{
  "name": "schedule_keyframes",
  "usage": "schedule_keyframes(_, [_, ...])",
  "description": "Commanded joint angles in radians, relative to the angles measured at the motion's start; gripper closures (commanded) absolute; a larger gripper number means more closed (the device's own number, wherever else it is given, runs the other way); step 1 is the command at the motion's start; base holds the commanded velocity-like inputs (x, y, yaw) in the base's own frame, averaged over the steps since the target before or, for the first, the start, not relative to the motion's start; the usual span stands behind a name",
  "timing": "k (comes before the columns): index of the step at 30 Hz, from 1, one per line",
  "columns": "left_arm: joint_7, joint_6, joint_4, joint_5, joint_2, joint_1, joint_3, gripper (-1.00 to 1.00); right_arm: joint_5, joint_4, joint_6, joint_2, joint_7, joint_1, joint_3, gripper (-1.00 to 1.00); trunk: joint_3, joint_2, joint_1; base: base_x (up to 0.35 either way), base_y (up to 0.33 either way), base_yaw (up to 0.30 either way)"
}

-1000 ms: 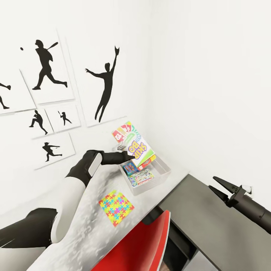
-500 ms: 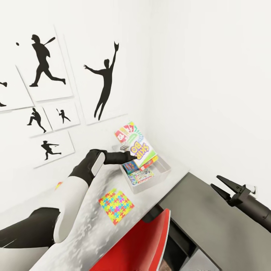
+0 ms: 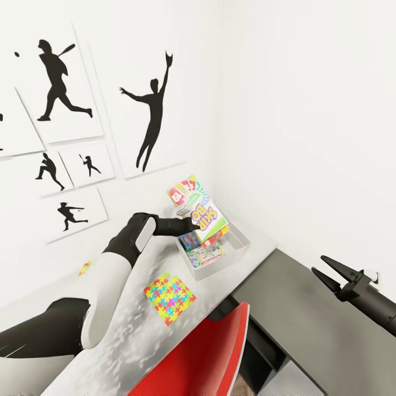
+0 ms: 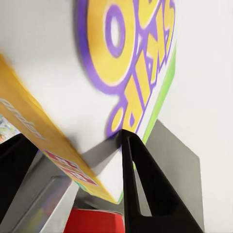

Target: Put all the toys in the child's room - the three board games (two on the bed and one on the table), the two jigsaw puzzles on the table, and the tennis ball on the table - inside the toy box on the table in the child's room.

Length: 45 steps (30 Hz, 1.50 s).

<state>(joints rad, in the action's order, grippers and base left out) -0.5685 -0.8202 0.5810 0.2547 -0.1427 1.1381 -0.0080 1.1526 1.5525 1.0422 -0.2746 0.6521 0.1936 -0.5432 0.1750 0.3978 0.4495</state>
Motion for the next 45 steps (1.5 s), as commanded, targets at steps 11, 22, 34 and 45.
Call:
schedule_keyframes(11, [0.003,-0.014,-0.004,0.003,-0.007,0.042,0.0,1.0,-0.005,0.0,0.005,0.0,0.006,0.001,-0.001,-1.0,0.02,0.002,0.001,0.0,0.0,0.0])
schedule_keyframes(22, [0.041,-0.013,-0.011,0.002,-0.016,0.043,-0.003,1.0,-0.006,0.0,0.005,0.0,0.01,0.001,-0.005,-1.0,0.038,0.002,0.001,0.0,0.0,0.0])
schedule_keyframes(34, [0.125,-0.063,-0.012,0.011,-0.023,0.044,-0.002,1.0,-0.007,-0.002,0.005,0.0,0.048,-0.002,-0.029,-1.0,0.058,0.002,0.001,0.0,0.0,0.0])
schedule_keyframes(45, [0.131,-0.133,-0.009,0.016,-0.028,0.101,0.002,1.0,-0.006,-0.002,0.005,0.0,0.049,-0.005,-0.044,-1.0,0.076,0.002,0.001,0.0,0.0,0.0])
